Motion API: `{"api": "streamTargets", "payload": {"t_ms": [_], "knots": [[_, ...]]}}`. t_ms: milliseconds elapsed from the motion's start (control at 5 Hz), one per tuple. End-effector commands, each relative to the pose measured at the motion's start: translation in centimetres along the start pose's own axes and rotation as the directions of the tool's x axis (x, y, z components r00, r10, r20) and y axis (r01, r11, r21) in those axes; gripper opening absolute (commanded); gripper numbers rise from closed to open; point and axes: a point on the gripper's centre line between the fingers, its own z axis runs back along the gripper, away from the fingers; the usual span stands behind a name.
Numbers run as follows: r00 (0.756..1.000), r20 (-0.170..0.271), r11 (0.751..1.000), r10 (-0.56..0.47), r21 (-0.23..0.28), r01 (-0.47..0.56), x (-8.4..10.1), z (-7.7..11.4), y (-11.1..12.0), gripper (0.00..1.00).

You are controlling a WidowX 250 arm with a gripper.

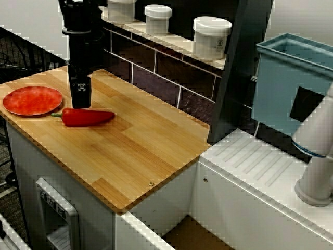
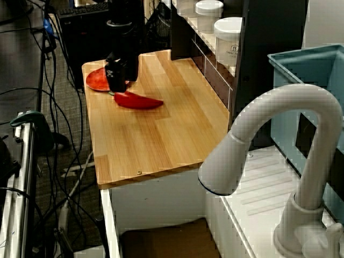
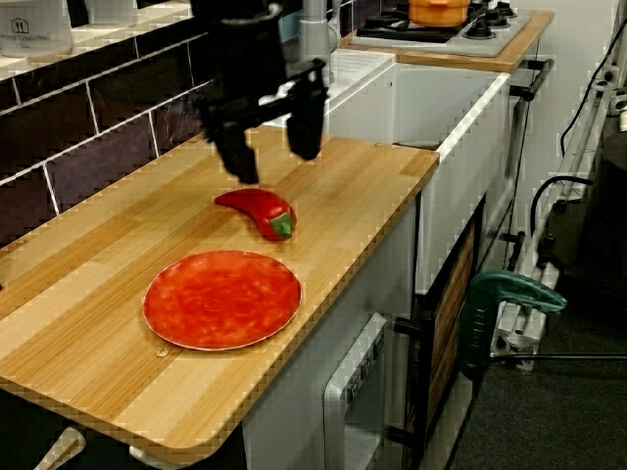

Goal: Put the object on the plate

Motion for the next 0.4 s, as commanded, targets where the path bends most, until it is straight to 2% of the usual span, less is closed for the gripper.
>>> {"api": "streamTargets", "payload": {"t_ms": [0,200], "knots": [[0.998,0.016,0.998,0.054,0.042,-0.055,1.40,-1.04,1.61,1.00],[0.998,0.009,0.997,0.056,0.044,-0.056,1.54,-1.14,1.53,1.00]]}}
